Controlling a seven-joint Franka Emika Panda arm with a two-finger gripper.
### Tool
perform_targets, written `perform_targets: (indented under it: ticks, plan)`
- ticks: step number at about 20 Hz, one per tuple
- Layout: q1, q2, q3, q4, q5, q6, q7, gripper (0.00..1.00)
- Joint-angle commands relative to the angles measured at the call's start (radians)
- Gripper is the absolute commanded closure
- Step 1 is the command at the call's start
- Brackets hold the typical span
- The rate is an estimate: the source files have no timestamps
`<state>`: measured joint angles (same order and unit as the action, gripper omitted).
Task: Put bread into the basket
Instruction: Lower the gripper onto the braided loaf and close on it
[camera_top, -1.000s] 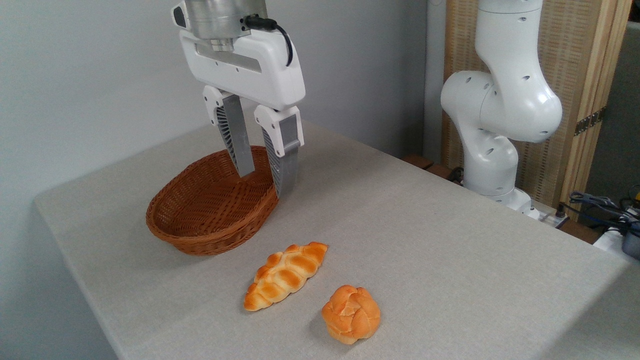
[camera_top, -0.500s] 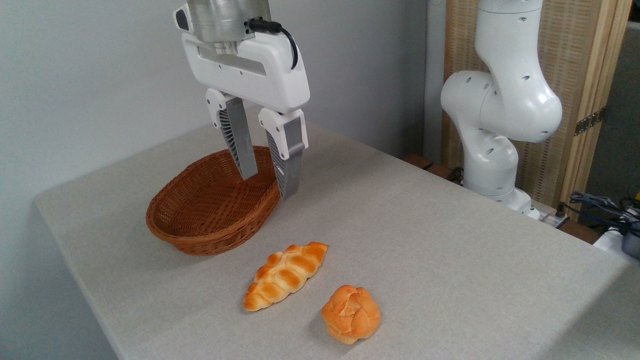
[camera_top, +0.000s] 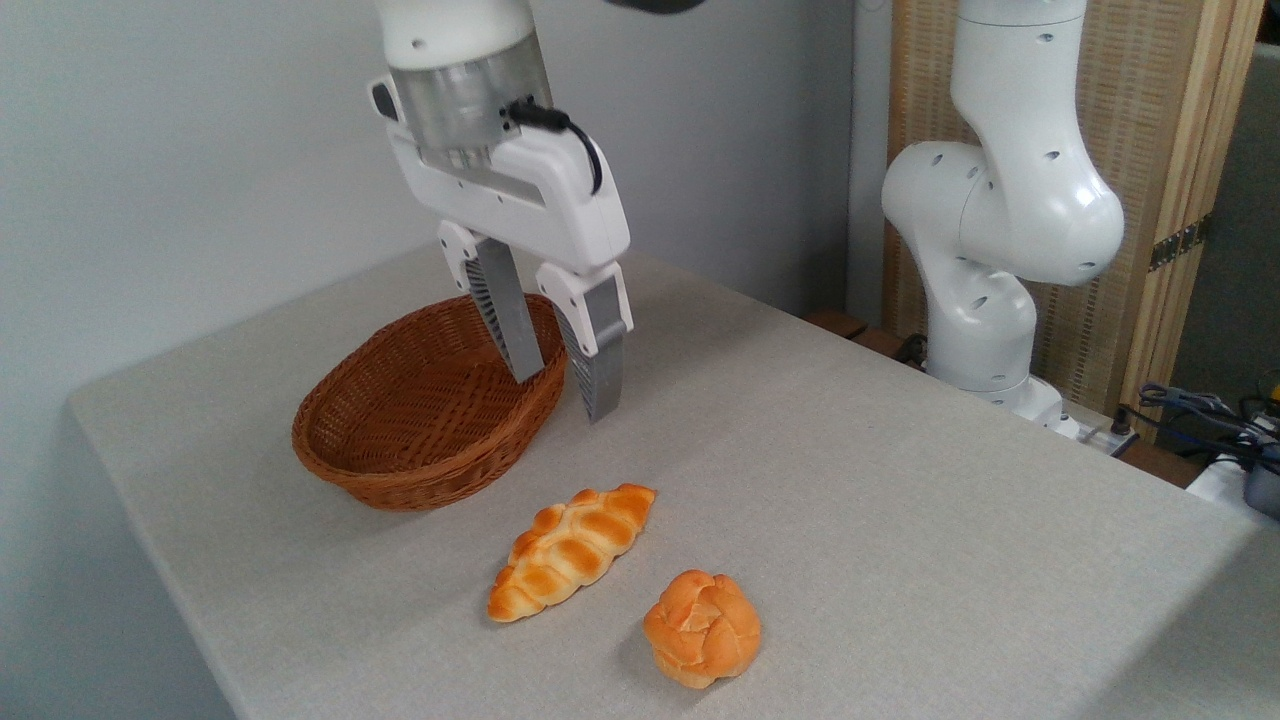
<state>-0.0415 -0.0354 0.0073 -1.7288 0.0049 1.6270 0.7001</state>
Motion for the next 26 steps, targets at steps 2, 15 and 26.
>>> perform_targets:
  ticks: [2,15,26]
  plan:
    - [-0.009,-0.052,0.005,-0.194,-0.014,0.178,0.002,0.00]
    - [-0.032,-0.037,0.003,-0.402,-0.095,0.476,0.001,0.00]
    - [-0.034,-0.026,0.002,-0.466,-0.085,0.545,0.006,0.00]
